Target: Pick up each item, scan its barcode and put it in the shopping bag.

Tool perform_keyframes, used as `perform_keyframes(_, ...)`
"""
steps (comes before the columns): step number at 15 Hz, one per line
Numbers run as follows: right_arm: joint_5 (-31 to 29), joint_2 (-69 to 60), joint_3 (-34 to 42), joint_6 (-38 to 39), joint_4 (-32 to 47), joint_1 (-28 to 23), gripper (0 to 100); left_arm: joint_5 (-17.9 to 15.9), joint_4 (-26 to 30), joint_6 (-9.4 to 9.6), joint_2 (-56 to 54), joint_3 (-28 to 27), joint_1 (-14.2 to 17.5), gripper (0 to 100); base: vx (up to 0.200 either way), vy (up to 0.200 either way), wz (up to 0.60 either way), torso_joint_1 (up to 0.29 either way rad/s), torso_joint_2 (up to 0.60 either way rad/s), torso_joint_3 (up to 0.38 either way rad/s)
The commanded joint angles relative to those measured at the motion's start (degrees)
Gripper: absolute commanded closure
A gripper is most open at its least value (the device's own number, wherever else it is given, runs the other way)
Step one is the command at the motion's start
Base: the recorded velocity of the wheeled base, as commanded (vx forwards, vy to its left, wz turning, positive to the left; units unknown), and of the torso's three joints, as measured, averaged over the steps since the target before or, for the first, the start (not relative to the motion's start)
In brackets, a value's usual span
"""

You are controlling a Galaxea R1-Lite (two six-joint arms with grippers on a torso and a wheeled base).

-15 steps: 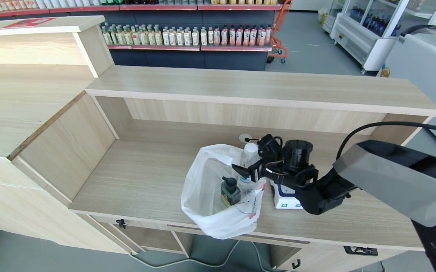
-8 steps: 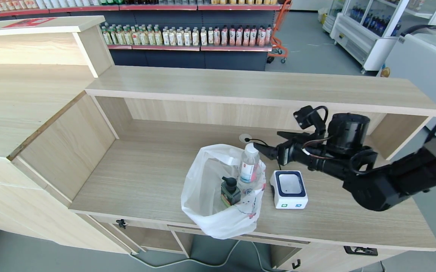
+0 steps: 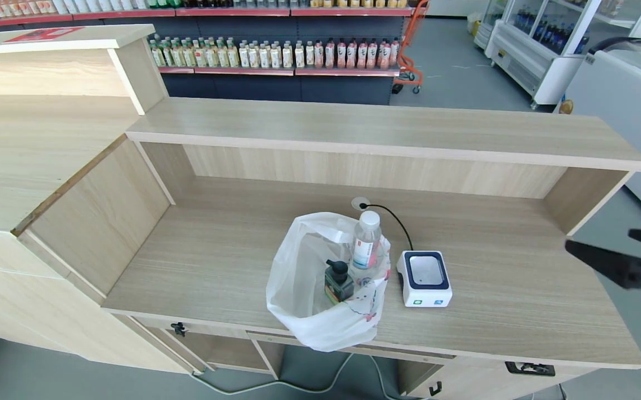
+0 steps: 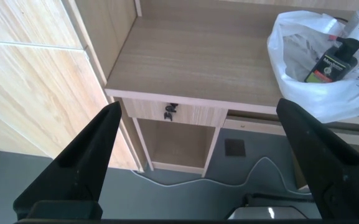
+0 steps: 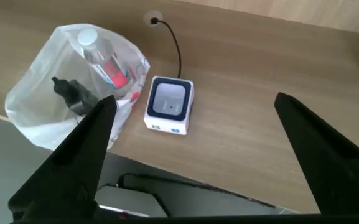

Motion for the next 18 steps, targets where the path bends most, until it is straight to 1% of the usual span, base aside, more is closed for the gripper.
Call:
perform_keyframes(1,-1.94,-33.78,24.33,-0.61,7.53,-5.0,0,0.0,0.0,-0.02,-0.02,0.0,0.0,0,0.0,0.0,0.0,0.0,0.0,0.0)
perform_keyframes(2,-1.77,-39.41,28.55,-0.7,7.7,-5.0,0,0.0,0.0,-0.02,-0.02,0.0,0.0,0,0.0,0.0,0.0,0.0,0.0,0.0)
perform_keyframes(3,-1.68,-43.36,30.39,-1.14,8.41,-5.0,0,0.0,0.0,-0.02,-0.02,0.0,0.0,0,0.0,0.0,0.0,0.0,0.0,0.0)
perform_keyframes(4,-1.68,-47.85,30.39,-1.23,14.91,-4.91,0,0.0,-0.09,-0.02,-0.02,0.0,0.0,0,0.0,0.0,0.0,0.0,0.0,0.0)
perform_keyframes(5,-0.63,-50.66,29.6,-1.32,17.55,-4.82,0,0.0,0.0,-0.02,-0.02,0.0,0.0,0,0.0,0.0,0.0,0.0,0.0,0.0)
perform_keyframes(8,-0.8,-56.46,30.13,-1.41,15.88,-6.23,0,0.0,-0.09,-0.02,-0.02,0.0,0.0,0,0.0,0.0,0.0,0.0,0.0,0.0)
perform_keyframes(10,-1.59,-56.99,30.39,-1.58,13.94,-6.32,0,0.0,0.0,-0.02,-0.02,0.0,0.0,0,0.0,0.0,0.0,0.0,0.0,0.0)
perform_keyframes(11,-3.7,-57.07,30.39,-1.23,14.03,-6.4,0,0.0,0.0,-0.02,-0.02,0.0,0.0,0,0.0,0.0,0.0,0.0,0.0,0.0)
perform_keyframes(13,-10.47,-57.07,30.39,-1.14,16.23,-6.4,0,0.0,0.0,-0.02,-0.02,0.0,0.0,0,0.0,0.0,0.0,0.0,0.0,0.0)
perform_keyframes(18,-10.47,-57.16,30.39,0.44,16.32,-6.4,0,0.0,-0.09,-0.02,-0.02,0.0,0.0,0,0.0,0.0,0.0,0.0,0.0,0.0)
